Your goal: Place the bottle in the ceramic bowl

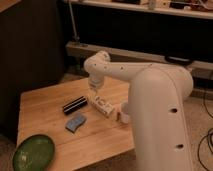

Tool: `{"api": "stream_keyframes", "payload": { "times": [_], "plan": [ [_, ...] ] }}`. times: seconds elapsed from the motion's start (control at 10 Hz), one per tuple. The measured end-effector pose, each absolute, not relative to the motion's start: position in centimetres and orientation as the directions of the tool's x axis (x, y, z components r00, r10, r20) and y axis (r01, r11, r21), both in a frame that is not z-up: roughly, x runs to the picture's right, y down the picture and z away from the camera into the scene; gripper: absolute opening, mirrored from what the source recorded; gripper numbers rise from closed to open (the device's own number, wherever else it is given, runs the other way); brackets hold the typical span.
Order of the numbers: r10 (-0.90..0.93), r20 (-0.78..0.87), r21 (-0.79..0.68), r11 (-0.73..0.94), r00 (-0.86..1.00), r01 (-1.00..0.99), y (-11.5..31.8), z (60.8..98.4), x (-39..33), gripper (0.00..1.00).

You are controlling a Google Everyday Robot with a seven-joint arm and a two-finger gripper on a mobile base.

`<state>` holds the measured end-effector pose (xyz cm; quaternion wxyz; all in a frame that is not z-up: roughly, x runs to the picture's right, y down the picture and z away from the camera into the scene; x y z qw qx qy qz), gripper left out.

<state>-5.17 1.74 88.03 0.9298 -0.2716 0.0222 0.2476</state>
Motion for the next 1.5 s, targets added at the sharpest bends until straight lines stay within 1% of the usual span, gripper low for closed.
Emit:
{"api": "stream_keyframes", "payload": {
  "times": [0.3, 0.4, 0.5, 0.7, 0.8, 0.9, 1.1, 1.2, 1.3, 1.4, 1.5],
  "plan": [
    [0.447, -0.190, -0.498, 0.724, 0.874, -0.478, 3.6, 89.8, -3.9, 0.76],
    [0.437, -0.198, -0.514, 0.716, 0.878, -0.472, 5.4, 91.4, -3.7, 0.76],
    [0.450, -0.192, -0.550, 0.686, 0.872, -0.476, 6.3, 92.2, -3.4, 0.72],
    [0.457, -0.186, -0.609, 0.642, 0.870, -0.467, 7.8, 92.9, -3.3, 0.56],
    [0.450, -0.174, -0.622, 0.639, 0.876, -0.452, 8.2, 92.9, -4.0, 0.44],
    [0.433, -0.162, -0.631, 0.646, 0.887, -0.431, 8.1, 92.6, -4.9, 0.33],
    [0.387, -0.155, -0.641, 0.661, 0.909, -0.390, 8.4, 91.7, -6.5, 0.16],
    [0.390, -0.138, -0.642, 0.665, 0.910, -0.382, 8.3, 91.0, -6.8, 0.05],
    [0.402, -0.120, -0.629, 0.677, 0.908, -0.383, 7.6, 90.3, -6.7, 0.00],
    [0.413, -0.103, -0.624, 0.681, 0.905, -0.382, 6.8, 89.3, -6.8, 0.00],
    [0.420, -0.055, -0.625, 0.693, 0.906, -0.359, 5.3, 86.9, -7.7, 0.00]
  ]
}}
